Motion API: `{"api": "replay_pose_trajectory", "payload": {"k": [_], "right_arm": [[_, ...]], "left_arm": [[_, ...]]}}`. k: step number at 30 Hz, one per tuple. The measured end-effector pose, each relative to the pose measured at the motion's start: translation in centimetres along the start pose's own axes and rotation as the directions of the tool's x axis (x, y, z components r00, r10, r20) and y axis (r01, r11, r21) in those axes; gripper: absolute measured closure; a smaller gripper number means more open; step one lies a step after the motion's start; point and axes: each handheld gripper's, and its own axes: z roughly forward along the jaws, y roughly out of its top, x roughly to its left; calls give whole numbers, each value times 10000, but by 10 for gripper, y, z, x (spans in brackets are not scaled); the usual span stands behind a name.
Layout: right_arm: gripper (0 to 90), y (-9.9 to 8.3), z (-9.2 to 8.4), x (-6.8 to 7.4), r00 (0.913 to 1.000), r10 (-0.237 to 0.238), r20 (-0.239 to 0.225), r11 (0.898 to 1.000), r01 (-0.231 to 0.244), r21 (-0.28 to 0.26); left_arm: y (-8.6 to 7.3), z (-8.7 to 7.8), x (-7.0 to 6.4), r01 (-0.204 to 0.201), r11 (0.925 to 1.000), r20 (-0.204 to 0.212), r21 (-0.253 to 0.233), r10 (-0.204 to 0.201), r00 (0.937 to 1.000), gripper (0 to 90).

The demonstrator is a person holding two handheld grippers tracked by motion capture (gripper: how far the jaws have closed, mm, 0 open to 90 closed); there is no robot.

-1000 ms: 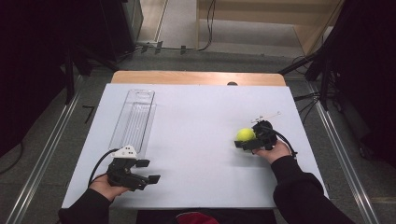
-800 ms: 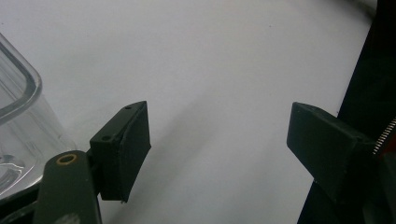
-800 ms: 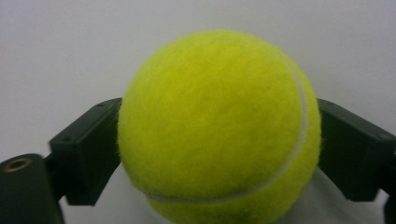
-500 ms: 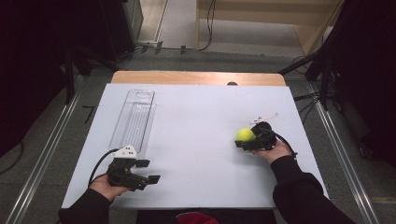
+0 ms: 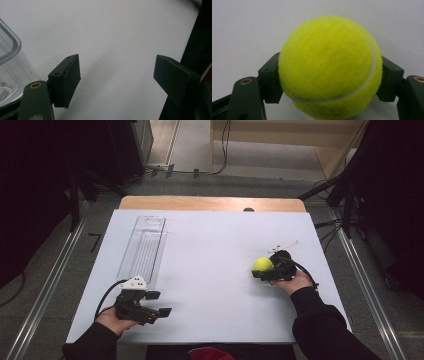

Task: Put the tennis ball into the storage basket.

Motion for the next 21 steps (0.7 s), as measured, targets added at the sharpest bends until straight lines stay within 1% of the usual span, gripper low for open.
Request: {"api": "replay_pose_trajectory", "payload": {"k": [2, 8, 17, 21], "right_arm": [[228, 0, -1, 0, 10000, 57, 6, 10000, -57, 0], [228, 2, -7, 4, 9999, 55, -113, 9996, -58, -284], [228, 6, -17, 16, 9990, -244, -379, 9971, 216, -728], [228, 7, -19, 21, 9983, -314, -495, 9973, 280, -680]], "left_arm": [[0, 0, 0, 9, 10000, 8, 6, -9, 10000, 222], [0, 0, 0, 15, 10000, -3, 20, -15, 10000, 222], [0, 0, 0, -21, 10000, 17, 22, 21, 10000, 222], [0, 0, 0, -17, 10000, 6, 12, 17, 10000, 222]]}}
